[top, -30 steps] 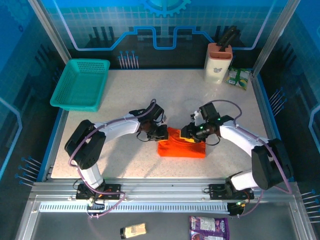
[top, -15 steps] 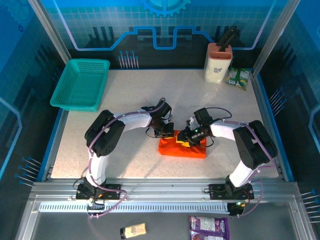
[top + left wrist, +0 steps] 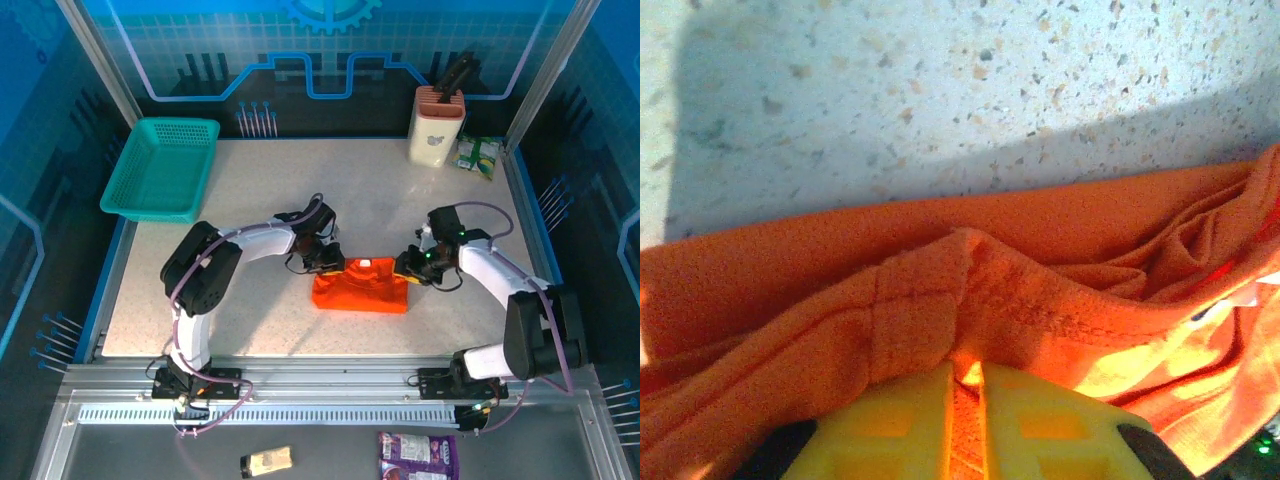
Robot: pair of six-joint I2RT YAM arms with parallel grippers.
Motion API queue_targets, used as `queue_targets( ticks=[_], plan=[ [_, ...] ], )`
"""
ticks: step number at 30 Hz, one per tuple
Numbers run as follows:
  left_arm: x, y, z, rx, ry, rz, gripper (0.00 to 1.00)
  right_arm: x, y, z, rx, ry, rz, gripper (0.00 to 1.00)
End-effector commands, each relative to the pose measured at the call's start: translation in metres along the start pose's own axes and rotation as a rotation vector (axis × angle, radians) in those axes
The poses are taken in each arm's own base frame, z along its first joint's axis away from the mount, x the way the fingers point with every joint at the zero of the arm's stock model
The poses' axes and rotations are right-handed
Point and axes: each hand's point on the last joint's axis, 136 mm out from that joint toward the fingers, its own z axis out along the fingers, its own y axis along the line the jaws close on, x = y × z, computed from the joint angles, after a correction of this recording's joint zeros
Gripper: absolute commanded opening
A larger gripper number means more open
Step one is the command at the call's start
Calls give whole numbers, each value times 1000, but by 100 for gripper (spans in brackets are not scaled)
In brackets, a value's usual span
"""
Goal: Fold the inside-out t-shirt
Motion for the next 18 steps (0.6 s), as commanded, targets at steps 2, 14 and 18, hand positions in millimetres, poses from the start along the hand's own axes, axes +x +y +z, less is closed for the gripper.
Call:
queue_targets(
  ticks=[2,14,18],
  plan=[
    [-2,-28,-22,116,-17,-6,22,20,-35,1,85,57,20,37],
    [-3,-33,-45,106,-60,19,24,12,-15,39,-106,124,20,38],
    [-4,-27,-49,101,-72,3,24,9,-16,40,-102,121,23,31]
  ],
)
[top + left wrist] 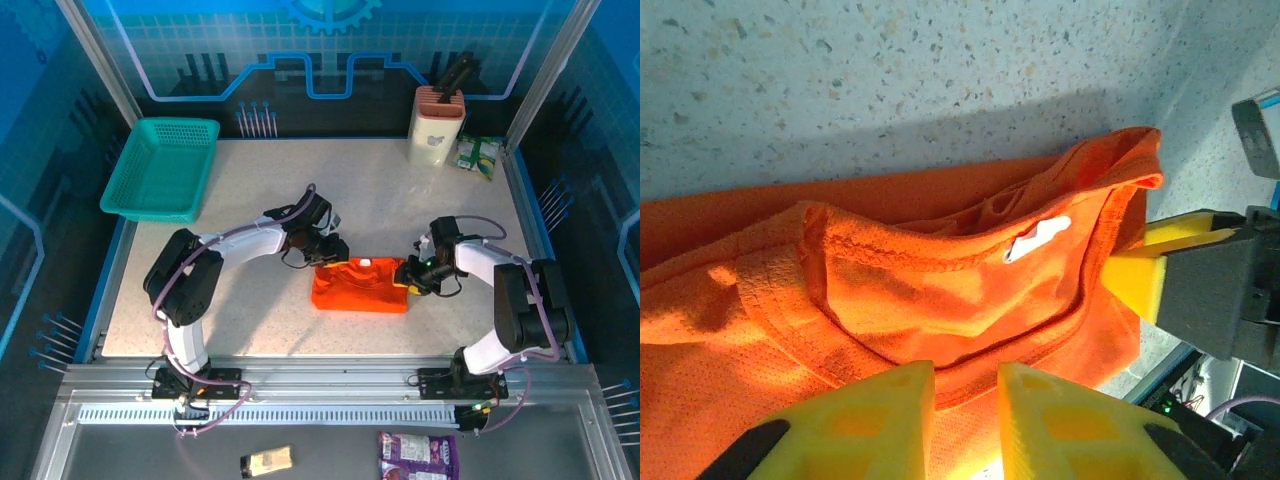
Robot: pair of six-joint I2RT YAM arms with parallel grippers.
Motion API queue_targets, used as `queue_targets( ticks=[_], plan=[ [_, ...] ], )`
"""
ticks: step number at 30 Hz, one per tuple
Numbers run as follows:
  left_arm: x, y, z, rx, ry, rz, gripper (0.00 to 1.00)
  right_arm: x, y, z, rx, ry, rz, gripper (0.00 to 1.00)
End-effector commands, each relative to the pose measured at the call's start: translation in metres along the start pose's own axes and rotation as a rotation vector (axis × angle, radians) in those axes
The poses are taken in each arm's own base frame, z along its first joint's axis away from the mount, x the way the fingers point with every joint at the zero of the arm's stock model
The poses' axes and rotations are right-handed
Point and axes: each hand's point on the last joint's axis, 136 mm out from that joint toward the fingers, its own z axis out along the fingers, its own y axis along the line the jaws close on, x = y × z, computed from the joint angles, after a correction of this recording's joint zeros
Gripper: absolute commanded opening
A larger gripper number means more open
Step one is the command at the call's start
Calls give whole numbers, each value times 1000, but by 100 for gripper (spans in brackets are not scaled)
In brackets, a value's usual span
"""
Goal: Fold the inside-out t-shirt
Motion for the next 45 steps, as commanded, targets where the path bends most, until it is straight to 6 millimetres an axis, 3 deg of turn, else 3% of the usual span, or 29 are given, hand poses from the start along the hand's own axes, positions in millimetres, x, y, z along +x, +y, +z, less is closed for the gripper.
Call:
queue_targets(
  ticks=[1,6,15,23,31,34,37,45],
  plan=[
    [0,7,-13,-13,-20,-25,24,-2,1,0,-24,-1,2,28],
    [-7,20,-26,-24,-64,-52,24,-21,-4,-7,39,-34,2,9],
    [-13,64,-54,-54,-120,-128,24,-103,-17,-36,172,-129,-18,2],
    [-2,104,-73,-81,-155,-184,25,-192,-66,-87,297,-289,19,2],
    [4,126,-89,-86,-194,-221,25,-257,-127,-146,488,-429,59,2],
    [5,133,-95,-93,-207,-233,25,-275,-144,-163,561,-451,33,3],
    [5,141,-101,-115,-227,-240,25,-289,-160,-168,629,-446,10,3],
    [8,167,-121,-200,-282,-266,26,-294,-198,-170,722,-447,83,4]
  ],
)
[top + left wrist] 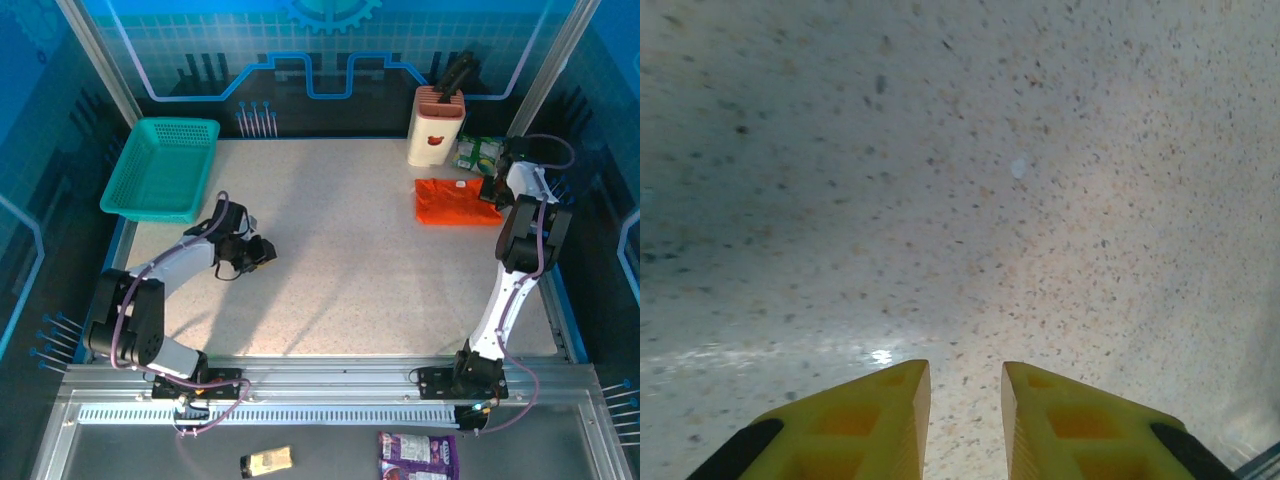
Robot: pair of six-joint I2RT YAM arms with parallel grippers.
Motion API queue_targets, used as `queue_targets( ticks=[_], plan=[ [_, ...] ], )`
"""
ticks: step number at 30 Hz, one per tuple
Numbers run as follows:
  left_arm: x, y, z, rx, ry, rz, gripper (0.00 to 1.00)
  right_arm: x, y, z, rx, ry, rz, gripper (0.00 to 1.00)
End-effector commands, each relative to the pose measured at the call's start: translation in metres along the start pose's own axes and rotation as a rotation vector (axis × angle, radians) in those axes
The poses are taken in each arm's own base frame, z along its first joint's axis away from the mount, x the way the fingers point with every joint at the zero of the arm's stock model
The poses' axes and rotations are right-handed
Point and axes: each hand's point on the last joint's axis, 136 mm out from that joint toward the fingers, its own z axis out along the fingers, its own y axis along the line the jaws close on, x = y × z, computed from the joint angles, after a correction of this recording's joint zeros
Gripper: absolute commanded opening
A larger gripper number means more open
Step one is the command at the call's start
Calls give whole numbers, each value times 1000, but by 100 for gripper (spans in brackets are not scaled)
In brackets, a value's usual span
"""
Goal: Fold the inside-out t-shirt
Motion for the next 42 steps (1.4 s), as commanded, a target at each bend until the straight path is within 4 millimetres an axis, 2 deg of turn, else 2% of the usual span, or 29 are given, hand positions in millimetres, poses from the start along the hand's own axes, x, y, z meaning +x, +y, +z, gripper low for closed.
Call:
queue_targets(
  ticks=[1,7,13,18,21,23,24,27,29,30,32,33,34,35,36,40,42],
  plan=[
    [2,21,-11,-65,-27,9,27,2,-26,5,79,6,12,5],
    [-5,43,-22,-152,-90,6,29,-8,-36,6,87,-59,51,5],
    [-17,54,-31,-215,-161,12,31,-21,-25,4,43,-124,43,5],
    [-28,59,-38,-237,-229,19,33,-34,-25,-13,88,-211,17,8],
    [-32,61,-39,-240,-244,20,36,-43,-29,-34,124,-272,25,20],
    [-36,64,-41,-259,-263,24,42,-43,-31,-49,142,-294,39,38],
    [-37,66,-43,-270,-273,27,44,-42,-32,-58,148,-303,44,43],
    [-43,76,-50,-325,-316,30,59,-33,-30,-89,166,-343,64,50],
    [-47,84,-56,-364,-355,31,69,-24,-19,-113,136,-382,68,53],
    [-50,86,-58,-378,-375,33,76,-19,-13,-123,118,-400,69,55],
    [-56,92,-61,-402,-419,39,99,-2,9,-139,53,-424,39,61],
    [-59,95,-62,-410,-431,39,99,7,20,-143,32,-433,16,65],
    [-63,96,-64,-413,-442,34,99,16,32,-149,5,-446,-3,75],
    [-67,96,-66,-418,-454,36,99,28,43,-150,-22,-447,-31,91],
    [-71,95,-68,-421,-468,51,99,38,51,-150,-30,-452,-46,100],
    [-91,97,-87,-487,-565,99,99,78,83,-145,-93,-466,-117,100],
    [-100,98,-94,-514,-624,146,99,89,92,-141,-96,-503,-146,100]
  ],
)
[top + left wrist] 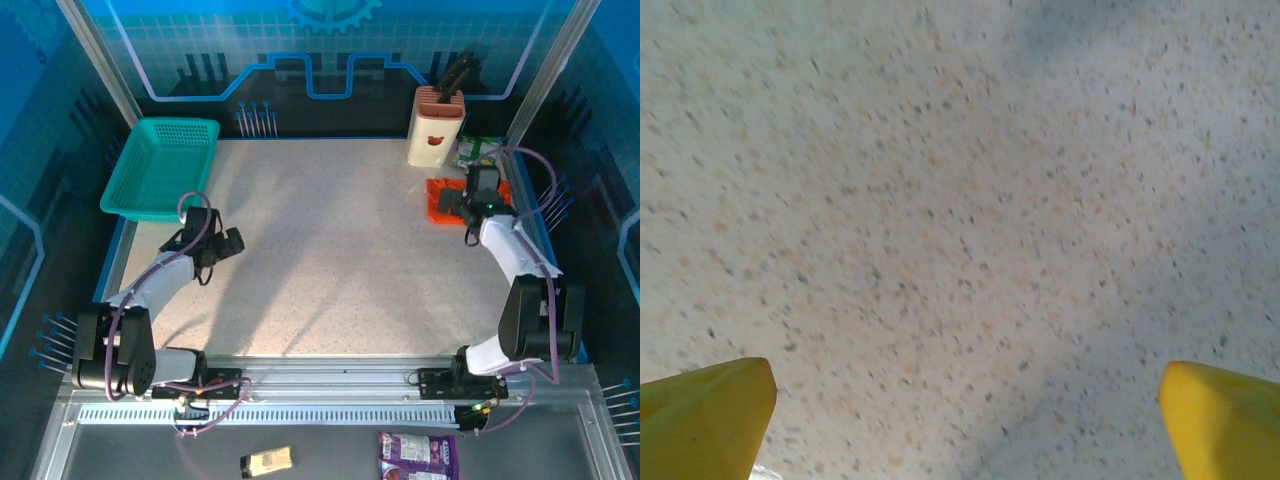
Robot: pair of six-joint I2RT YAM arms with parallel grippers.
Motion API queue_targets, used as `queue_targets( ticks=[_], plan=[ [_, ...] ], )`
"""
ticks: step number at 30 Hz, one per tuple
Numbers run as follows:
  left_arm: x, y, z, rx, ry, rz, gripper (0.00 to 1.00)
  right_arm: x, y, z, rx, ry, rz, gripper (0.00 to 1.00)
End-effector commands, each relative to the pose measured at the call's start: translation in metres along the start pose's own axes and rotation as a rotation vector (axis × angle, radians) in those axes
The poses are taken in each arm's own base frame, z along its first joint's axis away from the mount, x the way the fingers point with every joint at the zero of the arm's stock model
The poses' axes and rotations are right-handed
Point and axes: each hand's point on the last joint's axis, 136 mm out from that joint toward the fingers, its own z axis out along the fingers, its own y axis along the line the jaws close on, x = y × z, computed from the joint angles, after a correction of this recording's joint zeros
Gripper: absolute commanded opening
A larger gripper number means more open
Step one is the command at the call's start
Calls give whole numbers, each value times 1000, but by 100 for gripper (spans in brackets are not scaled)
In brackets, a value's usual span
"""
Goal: Fold the inside-out t-shirt
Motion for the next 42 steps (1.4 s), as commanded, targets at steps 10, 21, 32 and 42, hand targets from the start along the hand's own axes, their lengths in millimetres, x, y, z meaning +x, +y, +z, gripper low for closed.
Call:
queue_targets(
  ticks=[10,21,32,42],
  plan=[
    [-40,-13,6,111,-415,236,99,29,38,14,-149,-326,-30,100],
    [-57,-39,11,300,-569,265,99,35,56,7,-239,-444,-104,100],
    [-48,-46,27,322,-540,305,99,44,70,8,-295,-478,-153,100],
    [-48,-46,27,324,-542,305,99,43,69,9,-256,-478,-158,100]
  ],
)
